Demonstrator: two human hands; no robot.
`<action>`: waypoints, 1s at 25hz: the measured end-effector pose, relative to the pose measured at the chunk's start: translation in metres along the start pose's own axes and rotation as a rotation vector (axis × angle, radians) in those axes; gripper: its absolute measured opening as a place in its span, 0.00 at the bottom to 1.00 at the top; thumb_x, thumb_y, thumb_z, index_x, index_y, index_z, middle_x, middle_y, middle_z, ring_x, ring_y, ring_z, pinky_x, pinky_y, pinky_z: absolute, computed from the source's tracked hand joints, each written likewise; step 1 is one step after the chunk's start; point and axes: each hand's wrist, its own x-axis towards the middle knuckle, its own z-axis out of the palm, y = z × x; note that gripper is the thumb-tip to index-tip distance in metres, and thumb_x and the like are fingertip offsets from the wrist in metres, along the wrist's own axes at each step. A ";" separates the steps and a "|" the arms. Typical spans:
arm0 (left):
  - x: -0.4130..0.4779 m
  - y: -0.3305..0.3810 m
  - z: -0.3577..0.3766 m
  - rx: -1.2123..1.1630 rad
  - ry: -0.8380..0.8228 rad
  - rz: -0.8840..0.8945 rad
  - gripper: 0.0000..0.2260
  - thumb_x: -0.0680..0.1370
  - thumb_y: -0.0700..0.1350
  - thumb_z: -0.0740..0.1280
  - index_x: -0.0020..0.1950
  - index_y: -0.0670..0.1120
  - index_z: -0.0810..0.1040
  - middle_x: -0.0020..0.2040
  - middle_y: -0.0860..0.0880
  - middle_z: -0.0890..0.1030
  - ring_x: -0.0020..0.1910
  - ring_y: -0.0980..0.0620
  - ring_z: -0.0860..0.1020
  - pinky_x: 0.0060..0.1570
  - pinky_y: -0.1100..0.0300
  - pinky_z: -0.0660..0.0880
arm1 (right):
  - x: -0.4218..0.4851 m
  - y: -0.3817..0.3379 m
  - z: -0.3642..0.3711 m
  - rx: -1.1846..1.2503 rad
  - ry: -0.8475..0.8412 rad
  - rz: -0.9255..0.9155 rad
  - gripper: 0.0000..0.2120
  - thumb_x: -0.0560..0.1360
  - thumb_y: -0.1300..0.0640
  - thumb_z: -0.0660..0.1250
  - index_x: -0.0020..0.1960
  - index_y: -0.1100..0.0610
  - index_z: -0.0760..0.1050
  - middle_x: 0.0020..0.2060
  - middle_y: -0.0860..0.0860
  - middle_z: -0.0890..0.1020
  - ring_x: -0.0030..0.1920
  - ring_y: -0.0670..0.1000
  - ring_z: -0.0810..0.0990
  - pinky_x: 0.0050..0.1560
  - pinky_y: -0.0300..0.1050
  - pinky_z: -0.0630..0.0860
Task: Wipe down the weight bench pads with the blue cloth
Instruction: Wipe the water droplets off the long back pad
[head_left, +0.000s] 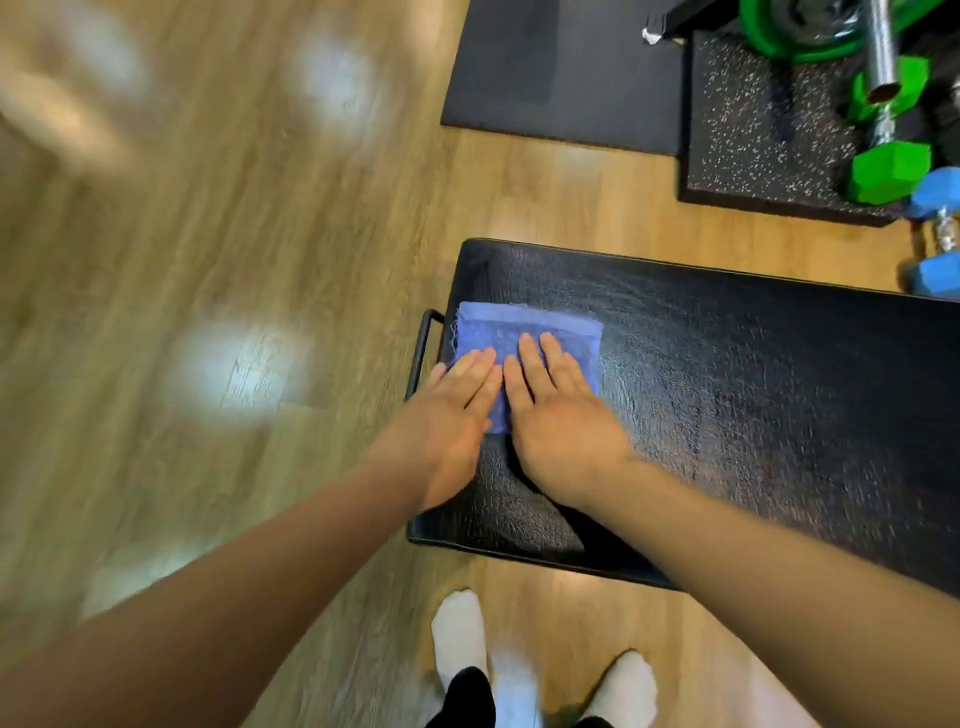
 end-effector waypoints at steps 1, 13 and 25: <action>0.013 -0.010 0.006 0.077 -0.041 -0.039 0.26 0.80 0.45 0.53 0.77 0.40 0.52 0.78 0.41 0.53 0.77 0.45 0.53 0.74 0.48 0.51 | 0.015 0.005 0.002 -0.053 -0.034 0.011 0.36 0.72 0.52 0.33 0.76 0.64 0.49 0.76 0.64 0.51 0.76 0.66 0.46 0.76 0.60 0.47; -0.080 0.018 0.021 -0.242 0.146 -0.193 0.21 0.81 0.43 0.47 0.66 0.35 0.71 0.67 0.38 0.72 0.72 0.45 0.66 0.72 0.56 0.61 | -0.038 -0.046 0.031 0.001 0.037 -0.157 0.29 0.71 0.56 0.52 0.72 0.56 0.66 0.73 0.56 0.66 0.73 0.64 0.62 0.73 0.62 0.60; 0.097 -0.056 -0.029 -0.688 0.234 -0.511 0.15 0.76 0.41 0.59 0.62 0.39 0.71 0.57 0.39 0.80 0.54 0.43 0.79 0.52 0.55 0.71 | 0.145 0.007 -0.032 0.005 -0.025 0.014 0.27 0.78 0.51 0.51 0.76 0.53 0.55 0.78 0.53 0.51 0.76 0.62 0.46 0.76 0.57 0.43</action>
